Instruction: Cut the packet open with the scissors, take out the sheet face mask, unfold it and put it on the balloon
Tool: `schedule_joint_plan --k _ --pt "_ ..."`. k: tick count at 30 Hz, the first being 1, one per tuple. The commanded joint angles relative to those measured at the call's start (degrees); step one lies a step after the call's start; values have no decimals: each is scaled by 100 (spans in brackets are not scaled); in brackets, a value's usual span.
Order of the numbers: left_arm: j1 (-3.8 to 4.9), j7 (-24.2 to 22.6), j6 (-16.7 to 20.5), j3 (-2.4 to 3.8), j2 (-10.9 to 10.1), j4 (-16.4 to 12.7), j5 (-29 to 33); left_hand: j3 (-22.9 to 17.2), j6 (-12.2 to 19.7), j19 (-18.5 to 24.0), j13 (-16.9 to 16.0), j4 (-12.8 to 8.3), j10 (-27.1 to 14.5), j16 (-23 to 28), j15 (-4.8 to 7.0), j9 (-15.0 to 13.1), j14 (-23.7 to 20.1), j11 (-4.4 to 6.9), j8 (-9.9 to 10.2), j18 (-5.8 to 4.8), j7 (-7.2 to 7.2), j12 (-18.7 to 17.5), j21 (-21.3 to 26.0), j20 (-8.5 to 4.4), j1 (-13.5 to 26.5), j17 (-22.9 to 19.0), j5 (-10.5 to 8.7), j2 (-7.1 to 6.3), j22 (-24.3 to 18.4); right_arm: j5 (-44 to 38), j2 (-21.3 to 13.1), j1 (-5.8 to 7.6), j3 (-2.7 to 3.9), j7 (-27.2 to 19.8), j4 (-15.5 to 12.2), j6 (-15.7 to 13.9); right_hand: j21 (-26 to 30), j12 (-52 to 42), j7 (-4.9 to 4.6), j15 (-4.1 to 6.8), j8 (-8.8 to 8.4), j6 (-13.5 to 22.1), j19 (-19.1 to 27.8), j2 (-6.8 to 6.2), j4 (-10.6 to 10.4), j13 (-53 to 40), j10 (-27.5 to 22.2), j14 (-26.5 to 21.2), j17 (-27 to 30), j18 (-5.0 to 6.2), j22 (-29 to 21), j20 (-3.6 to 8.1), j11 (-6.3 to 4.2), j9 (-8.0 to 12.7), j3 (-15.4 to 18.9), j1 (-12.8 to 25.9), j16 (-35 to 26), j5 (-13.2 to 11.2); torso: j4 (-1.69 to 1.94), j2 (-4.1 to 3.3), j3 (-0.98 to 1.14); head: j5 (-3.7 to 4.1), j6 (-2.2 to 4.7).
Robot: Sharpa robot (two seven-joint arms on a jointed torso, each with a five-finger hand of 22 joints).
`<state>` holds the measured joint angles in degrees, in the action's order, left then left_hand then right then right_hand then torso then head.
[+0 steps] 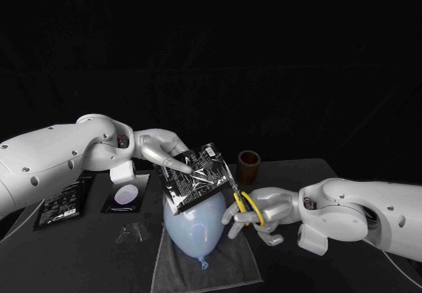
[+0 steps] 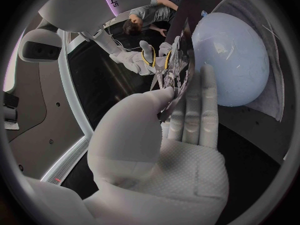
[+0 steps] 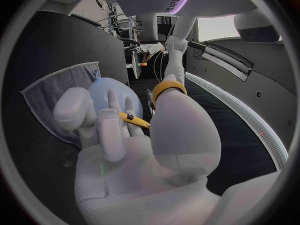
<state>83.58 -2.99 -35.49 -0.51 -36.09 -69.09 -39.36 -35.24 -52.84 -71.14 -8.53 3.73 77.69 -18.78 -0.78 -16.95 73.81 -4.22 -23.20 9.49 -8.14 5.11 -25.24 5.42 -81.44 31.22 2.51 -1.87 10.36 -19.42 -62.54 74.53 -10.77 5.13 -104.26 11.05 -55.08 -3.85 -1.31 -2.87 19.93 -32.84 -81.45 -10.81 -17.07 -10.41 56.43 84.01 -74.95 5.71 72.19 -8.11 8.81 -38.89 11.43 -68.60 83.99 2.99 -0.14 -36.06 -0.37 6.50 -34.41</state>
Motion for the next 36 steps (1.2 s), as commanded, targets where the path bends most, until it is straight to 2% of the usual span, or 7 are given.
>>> schedule_joint_plan --k 1,25,36 --pt "11 -145 -137 7 -2 -13 -87 -13 -29 -2 5 7 24 -36 19 -1052 -5 18 -40 65 -12 3 -25 -18 -16 9 25 30 2 4 -14 3 2 48 12 114 13 -35 -1175 -11 22 1369 -13 63 -3 12 75 385 -501 72 -5 4 -38 3 -48 -20 10 1 -1 3 0 4 -4" --pt "11 -146 -152 7 10 -34 -115 -11 -29 1 4 3 24 -37 20 -1055 -7 21 -39 66 -8 2 -29 -19 -19 14 25 28 5 -124 -19 -2 -6 141 -47 233 67 -35 -1163 -5 147 1297 3 149 2 99 122 372 -454 82 -50 7 -47 31 -99 -18 -5 -3 -1 0 2 37 2" --pt "11 -135 -144 6 7 64 -115 -9 -30 7 1 -1 24 -39 22 -1060 -11 24 -36 66 -4 0 -38 -20 -22 25 25 31 11 -251 -274 -3 -6 134 -244 173 87 -42 -1157 0 182 1289 9 201 5 132 150 368 -436 86 -69 11 -53 53 -127 -30 -10 -6 -7 4 2 45 -10"
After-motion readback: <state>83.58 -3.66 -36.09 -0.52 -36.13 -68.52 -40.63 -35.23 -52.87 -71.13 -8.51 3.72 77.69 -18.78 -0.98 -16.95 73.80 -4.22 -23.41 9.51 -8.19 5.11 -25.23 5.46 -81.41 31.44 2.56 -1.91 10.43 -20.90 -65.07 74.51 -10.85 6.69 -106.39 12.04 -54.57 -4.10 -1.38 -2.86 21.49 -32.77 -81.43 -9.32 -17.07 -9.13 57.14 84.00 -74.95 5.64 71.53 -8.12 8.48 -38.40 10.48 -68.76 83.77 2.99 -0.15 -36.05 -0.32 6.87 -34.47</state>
